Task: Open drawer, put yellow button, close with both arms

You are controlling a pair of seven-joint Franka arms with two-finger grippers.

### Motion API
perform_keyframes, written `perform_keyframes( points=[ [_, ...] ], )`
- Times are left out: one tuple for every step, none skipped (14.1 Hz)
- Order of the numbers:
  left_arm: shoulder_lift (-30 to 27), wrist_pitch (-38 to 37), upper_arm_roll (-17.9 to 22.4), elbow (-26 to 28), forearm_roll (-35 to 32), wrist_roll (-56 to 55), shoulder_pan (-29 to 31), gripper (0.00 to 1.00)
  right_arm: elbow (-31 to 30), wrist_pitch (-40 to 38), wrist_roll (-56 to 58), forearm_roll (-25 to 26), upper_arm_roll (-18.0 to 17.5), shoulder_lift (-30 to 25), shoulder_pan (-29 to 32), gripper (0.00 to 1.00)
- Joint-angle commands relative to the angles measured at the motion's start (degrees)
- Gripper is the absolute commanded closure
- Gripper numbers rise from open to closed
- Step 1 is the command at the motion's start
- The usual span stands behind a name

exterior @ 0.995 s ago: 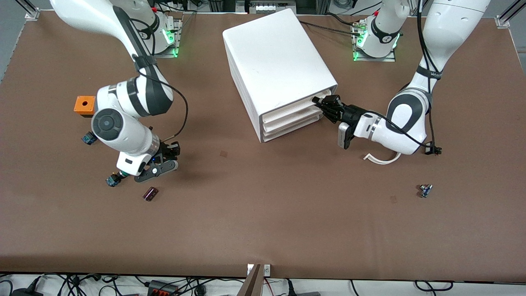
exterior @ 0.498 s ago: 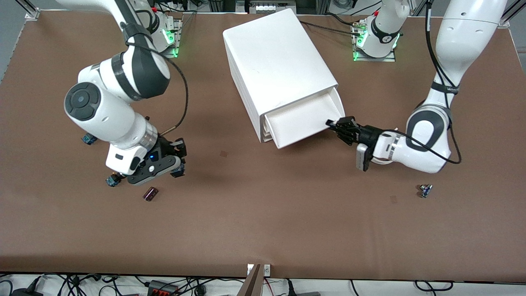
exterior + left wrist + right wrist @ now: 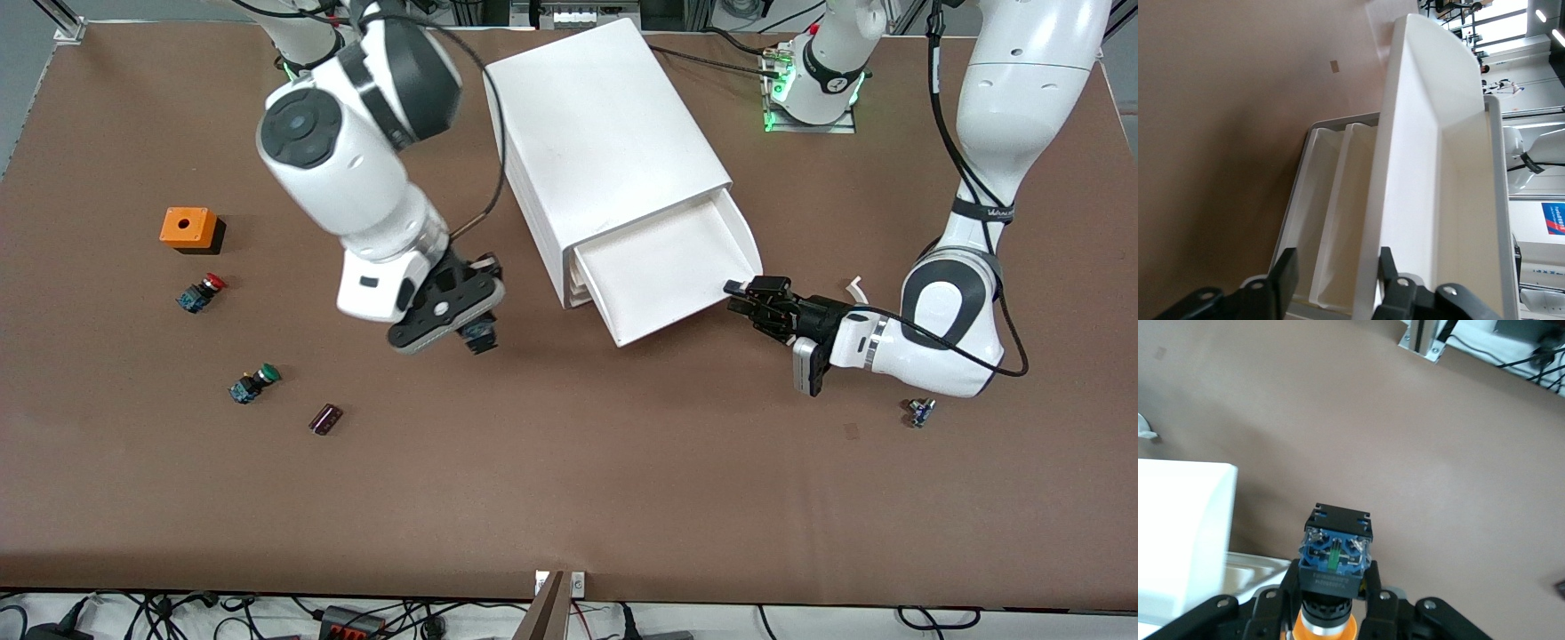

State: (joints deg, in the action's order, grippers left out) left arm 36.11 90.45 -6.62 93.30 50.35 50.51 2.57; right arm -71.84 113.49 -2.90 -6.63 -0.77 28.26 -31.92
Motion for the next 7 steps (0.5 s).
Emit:
perform_keyframes(
  points=[
    [-1.12, -0.53, 0.64, -1.81, -4.28, -5.74, 0.24, 0.00, 4.77, -1.78, -7.17, -0.49, 0.50, 3.55, -3.48, 1.00],
    [-2.17, -1.58, 0.56, -1.89, -5.51, -8.73, 0.25, 0.00, 6.35, -1.69, -10.60, -0.40, 0.85, 5.04, -5.41, 1.00],
    [-3.57, -1.94, 0.64, -1.89, -7.18, -12.15, 0.25, 0.00, 9.23, -1.69, -13.85, 0.12, 0.85, 6.80, -7.17, 1.00],
    [-4.98, -2.03, 0.56, -2.07, -9.72, -15.23, 0.33, 0.00, 11.44, -1.78, -15.80, 1.17, 0.85, 8.38, -8.67, 1.00],
    [-6.12, -2.20, 0.56, -2.77, -12.70, -18.05, 0.33, 0.00, 12.85, -1.69, -17.47, 1.79, 0.85, 9.44, -9.82, 1.00],
    [-6.57, -3.07, 0.56, -3.99, -15.52, -20.16, 0.33, 0.00, 13.56, -1.34, -18.71, 1.88, 0.94, 10.15, -11.05, 1.00],
    [-6.57, -4.21, 0.56, -6.18, -18.24, -22.71, 0.33, 0.00, 14.09, -0.91, -19.41, 1.89, 0.94, 10.50, -11.58, 1.00]
  ],
)
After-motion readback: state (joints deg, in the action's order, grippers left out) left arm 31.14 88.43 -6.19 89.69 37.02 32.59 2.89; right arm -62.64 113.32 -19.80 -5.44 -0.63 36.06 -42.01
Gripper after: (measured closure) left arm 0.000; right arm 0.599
